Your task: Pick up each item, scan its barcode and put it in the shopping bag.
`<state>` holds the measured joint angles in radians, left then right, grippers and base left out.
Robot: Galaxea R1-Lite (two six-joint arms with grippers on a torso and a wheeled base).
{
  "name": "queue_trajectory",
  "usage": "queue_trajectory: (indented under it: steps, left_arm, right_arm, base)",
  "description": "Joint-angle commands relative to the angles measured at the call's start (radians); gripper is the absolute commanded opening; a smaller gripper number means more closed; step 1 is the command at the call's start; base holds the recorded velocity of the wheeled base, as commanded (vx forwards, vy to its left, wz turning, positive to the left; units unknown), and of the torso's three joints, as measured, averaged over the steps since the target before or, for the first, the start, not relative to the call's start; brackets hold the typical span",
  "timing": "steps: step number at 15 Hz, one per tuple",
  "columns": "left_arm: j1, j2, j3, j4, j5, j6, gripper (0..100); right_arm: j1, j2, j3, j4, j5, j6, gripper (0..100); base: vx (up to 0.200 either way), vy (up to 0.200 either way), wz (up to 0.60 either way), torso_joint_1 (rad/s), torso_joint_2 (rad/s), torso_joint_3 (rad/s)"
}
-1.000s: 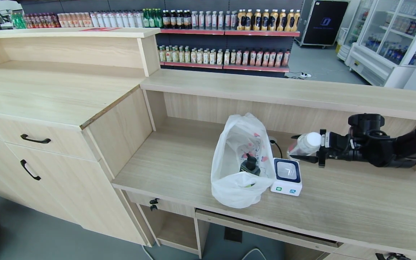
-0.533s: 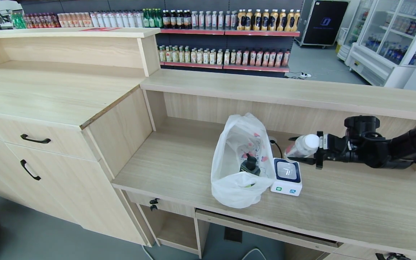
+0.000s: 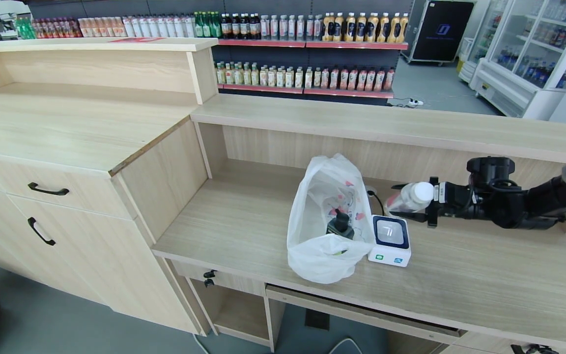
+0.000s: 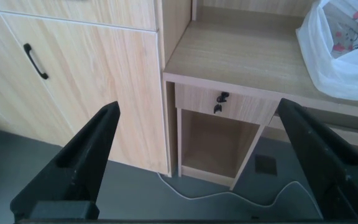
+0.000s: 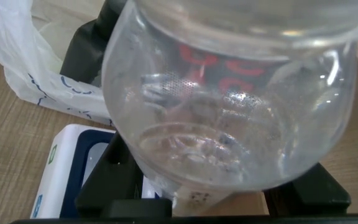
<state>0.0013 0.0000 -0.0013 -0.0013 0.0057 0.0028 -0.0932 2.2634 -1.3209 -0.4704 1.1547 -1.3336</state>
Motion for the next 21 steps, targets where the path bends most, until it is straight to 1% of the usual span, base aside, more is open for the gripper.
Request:
queue_trajectory:
  steps: [1, 7, 21]
  left_arm:
    - [0.000, 0.000, 0.001, 0.000, 0.000, 0.000, 100]
    - [0.000, 0.000, 0.000, 0.000, 0.000, 0.000, 100]
    - [0.000, 0.000, 0.000, 0.000, 0.000, 0.000, 100]
  right_arm:
    - [0.000, 0.008, -0.008, -0.001, 0.003, -0.001, 0]
    - [0.001, 0.028, -0.023, -0.030, 0.013, 0.001, 0]
    - [0.009, 0.028, -0.026, -0.047, 0.016, 0.002, 0]
  base:
    - [0.000, 0.000, 0.00, 0.000, 0.00, 0.000]
    - [0.000, 0.000, 0.00, 0.000, 0.00, 0.000]
    - [0.000, 0.000, 0.00, 0.000, 0.00, 0.000]
